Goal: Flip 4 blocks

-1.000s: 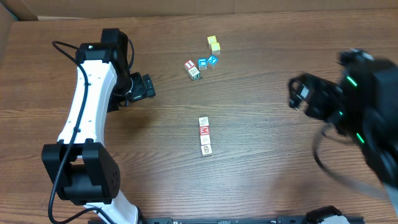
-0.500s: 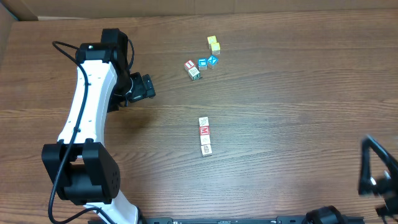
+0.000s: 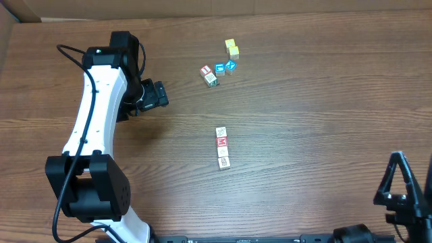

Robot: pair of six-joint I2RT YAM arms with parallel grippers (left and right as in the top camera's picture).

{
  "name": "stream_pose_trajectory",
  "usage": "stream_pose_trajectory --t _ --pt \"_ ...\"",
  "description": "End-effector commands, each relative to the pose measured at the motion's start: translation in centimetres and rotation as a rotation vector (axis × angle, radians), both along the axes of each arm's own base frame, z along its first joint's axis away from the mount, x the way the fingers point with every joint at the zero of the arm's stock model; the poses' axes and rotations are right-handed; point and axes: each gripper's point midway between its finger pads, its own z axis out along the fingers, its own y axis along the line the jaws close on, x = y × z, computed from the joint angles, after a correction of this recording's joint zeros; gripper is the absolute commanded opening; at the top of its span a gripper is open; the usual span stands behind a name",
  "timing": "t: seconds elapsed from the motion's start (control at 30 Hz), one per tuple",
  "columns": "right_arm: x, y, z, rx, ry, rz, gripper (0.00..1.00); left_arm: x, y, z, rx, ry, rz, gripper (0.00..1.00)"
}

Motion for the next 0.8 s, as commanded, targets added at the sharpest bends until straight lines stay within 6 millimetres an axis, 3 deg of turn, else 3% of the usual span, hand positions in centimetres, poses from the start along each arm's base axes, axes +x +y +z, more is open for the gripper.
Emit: stream_pose_trajectory --t 0.0,0.2,0.4,0.53,0.77 --pt "0.6 0.5 -0.7 -0.025 -0.096 0.011 1.0 0.0 0.1 -0.1 0.009 0.002 0.003 1.0" --pt "0.2 2.3 0.4 -0.117 -0.401 0.057 1.0 0.0 0.1 -0.1 0.009 0.002 0.003 1.0" --pt "0.6 2.4 -0.7 -0.118 -0.552 0.032 1.0 0.0 0.1 -0.1 0.009 0.002 0.003 1.0" --pt "2.2 2.7 -3.1 -0.124 -0.516 0.037 1.0 0.0 0.1 -0.1 0.009 0.002 0.003 1.0" --pt "6.0 3.4 -9.3 -0.146 -0.366 0.053 1.0 0.0 0.1 -0.1 0.009 0.002 0.003 1.0"
